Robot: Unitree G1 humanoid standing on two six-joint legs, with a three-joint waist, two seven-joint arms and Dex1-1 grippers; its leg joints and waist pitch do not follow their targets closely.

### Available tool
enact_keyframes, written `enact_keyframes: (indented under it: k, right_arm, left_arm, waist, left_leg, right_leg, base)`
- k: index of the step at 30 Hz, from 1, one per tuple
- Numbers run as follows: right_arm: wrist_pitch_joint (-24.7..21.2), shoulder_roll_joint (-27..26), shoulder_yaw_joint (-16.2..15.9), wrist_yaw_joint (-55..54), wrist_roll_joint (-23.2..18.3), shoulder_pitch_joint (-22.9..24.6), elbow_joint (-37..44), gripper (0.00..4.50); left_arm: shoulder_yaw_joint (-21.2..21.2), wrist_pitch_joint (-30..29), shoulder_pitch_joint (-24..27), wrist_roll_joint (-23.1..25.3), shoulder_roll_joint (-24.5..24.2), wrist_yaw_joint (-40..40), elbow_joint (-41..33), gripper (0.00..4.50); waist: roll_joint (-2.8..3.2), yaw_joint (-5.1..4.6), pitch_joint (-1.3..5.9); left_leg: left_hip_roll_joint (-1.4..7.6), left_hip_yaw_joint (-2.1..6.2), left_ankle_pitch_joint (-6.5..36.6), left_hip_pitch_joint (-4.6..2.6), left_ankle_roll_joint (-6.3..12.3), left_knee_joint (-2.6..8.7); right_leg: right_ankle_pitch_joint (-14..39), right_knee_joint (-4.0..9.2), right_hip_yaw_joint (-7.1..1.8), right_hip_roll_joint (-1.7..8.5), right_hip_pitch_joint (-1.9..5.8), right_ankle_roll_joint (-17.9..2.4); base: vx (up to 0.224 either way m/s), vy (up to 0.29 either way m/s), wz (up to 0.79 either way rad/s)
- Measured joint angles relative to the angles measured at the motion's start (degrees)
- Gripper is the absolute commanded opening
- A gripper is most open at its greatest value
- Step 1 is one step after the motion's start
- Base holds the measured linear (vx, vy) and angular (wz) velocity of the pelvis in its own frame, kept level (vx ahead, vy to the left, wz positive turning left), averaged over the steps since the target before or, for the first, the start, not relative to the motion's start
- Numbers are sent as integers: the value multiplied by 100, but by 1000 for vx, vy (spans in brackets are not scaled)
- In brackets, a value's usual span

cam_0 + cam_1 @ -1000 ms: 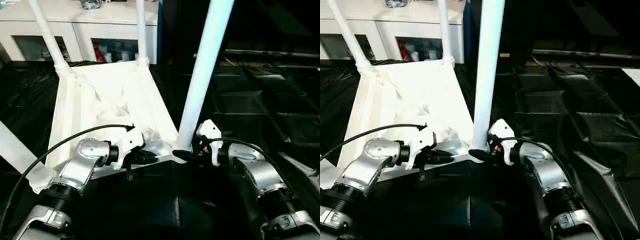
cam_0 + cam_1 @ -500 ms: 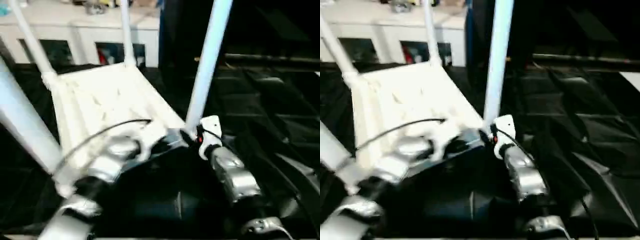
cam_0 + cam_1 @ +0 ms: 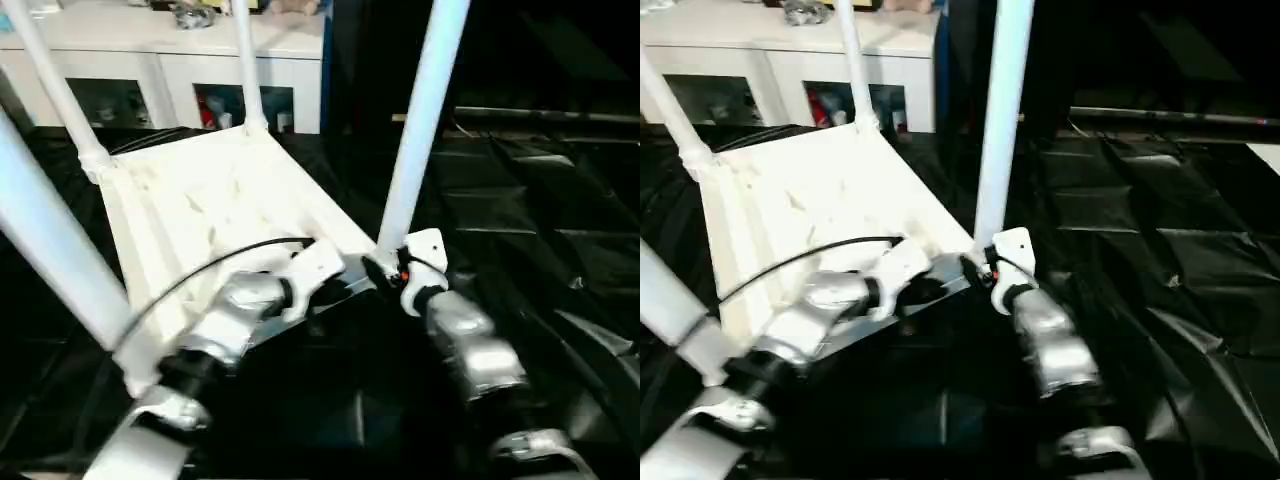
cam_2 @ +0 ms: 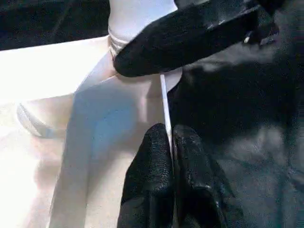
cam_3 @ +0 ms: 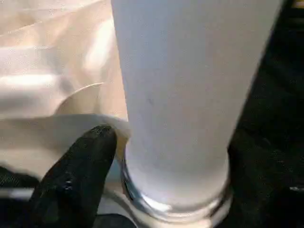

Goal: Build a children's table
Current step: Rotate leg to tighten

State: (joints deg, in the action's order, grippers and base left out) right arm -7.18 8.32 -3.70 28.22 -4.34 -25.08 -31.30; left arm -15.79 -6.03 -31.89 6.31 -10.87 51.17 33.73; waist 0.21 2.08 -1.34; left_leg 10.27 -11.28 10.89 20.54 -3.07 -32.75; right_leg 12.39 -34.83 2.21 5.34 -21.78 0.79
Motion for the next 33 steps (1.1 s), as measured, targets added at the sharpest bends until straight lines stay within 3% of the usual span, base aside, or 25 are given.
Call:
enact_keyframes:
  k: [8, 19, 20, 22, 30, 33]
  right_arm:
    - [-275, 915, -394, 2152, -458, 40, 827, 375]
    - [-335, 1202, -616, 2573, -324, 41, 820, 375]
    - [-335, 1201, -617, 2572, -324, 41, 819, 350]
    - [-335, 1193, -628, 2579, -323, 41, 813, 350]
    - [-330, 1117, -686, 2600, -315, 41, 796, 262]
    - [-328, 1103, -685, 2593, -320, 41, 794, 258]
  left_arm:
    - [62, 110, 263, -421, -640, 1204, -348, 0]
    - [109, 180, 372, -593, -913, 1597, -466, 0]
    - [114, 165, 382, -598, -915, 1597, -479, 0]
    - [118, 140, 387, -602, -915, 1596, -493, 0]
    - [122, 122, 415, -602, -923, 1595, -528, 0]
    - [122, 110, 420, -603, -926, 1596, -530, 0]
  waist:
    - [8, 31, -12]
    - [-9, 9, -22]
    - [-8, 7, -22]
    - [-9, 5, -22]
    - [-10, 3, -23]
    - [-10, 0, -23]
  left_leg:
    - [8, -4, -1, 20, 1, 4]
    - [11, -5, -1, 32, 1, -6]
    - [11, -5, -1, 32, 1, -6]
    - [11, -5, -1, 32, 1, -6]
    - [11, -7, -1, 31, 1, -6]
    - [11, -7, -1, 31, 1, -7]
  right_leg:
    - [8, 2, 5, -4, -17, -2]
    - [8, 4, 6, -4, -22, -2]
    - [9, 4, 6, -4, -22, -2]
    - [9, 4, 6, -4, -22, -2]
    - [9, 3, 5, -4, -22, -3]
    - [9, 2, 5, -4, -22, -3]
  base:
    - [0, 0, 0]
    - [0, 0, 0]
    - [0, 0, 0]
    - [0, 0, 0]
    - [0, 0, 0]
    - [0, 0, 0]
